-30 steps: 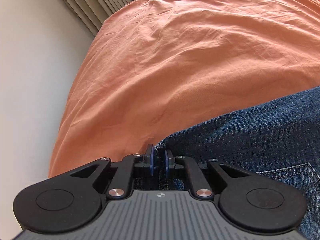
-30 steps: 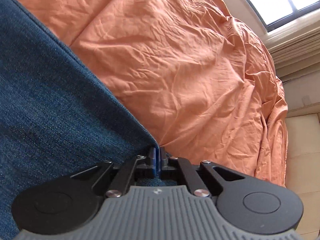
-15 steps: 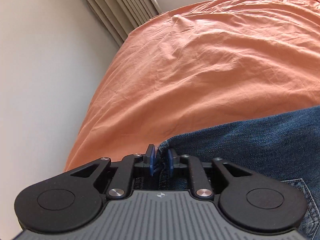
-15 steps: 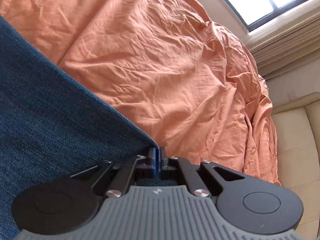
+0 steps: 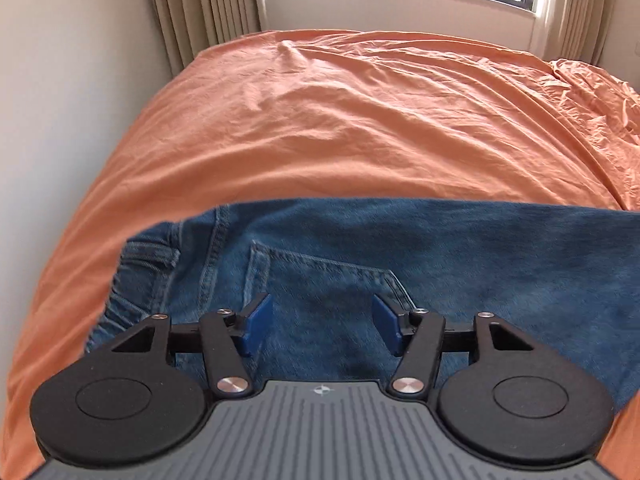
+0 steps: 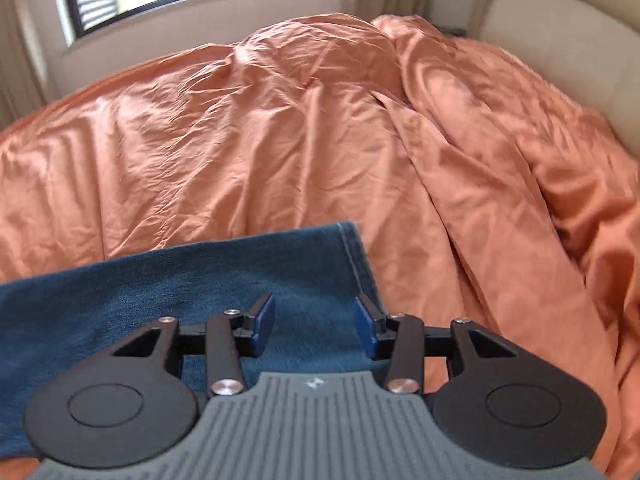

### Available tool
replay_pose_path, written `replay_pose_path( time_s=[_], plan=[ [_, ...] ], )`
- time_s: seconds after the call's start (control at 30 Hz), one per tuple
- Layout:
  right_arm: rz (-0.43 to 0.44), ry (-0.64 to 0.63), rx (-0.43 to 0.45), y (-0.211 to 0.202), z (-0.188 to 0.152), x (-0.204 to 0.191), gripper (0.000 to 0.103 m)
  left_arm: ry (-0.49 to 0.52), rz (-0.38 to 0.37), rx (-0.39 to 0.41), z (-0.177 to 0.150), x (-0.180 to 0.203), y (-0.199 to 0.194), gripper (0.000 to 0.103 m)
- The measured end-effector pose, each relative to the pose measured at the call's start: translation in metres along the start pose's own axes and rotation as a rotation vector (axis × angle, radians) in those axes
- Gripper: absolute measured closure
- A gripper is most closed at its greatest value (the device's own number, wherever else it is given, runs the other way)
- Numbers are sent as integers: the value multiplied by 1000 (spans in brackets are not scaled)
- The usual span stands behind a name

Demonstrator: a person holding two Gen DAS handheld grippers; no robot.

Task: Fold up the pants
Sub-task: 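Grasp the jeans leg hem with the right gripper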

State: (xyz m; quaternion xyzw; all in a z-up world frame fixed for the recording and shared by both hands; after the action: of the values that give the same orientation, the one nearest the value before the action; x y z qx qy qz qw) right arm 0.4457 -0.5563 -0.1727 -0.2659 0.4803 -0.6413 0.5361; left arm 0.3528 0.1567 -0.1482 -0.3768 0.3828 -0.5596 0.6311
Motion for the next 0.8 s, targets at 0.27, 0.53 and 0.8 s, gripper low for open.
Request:
replay_pose_path(
  time_s=[0.27,0.53,0.8],
  plan=[
    [249,349,17,27,-38,63,65,-71,-26,-71,-47,8,12,49],
    [308,448,17,48,-37,79,65,-100,26,-100,-54,8,14,55],
    [418,536,1,74,-73,94,73,-78,78,-144,-54,14,23,55]
  ],
)
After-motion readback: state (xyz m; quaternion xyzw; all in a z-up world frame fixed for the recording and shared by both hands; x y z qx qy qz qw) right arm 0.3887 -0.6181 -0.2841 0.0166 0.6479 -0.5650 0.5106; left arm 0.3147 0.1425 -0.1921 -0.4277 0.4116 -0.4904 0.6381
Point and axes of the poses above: each gripper's, at about its wrist camera, not at the fingertips, and y roughly the way its jaws point, x to its right, z to its top, the point moved 7 cm from there along y, roughly the way its jaws point, and after that the axes turned 13 degrees about -x, right-handed, at the moved point
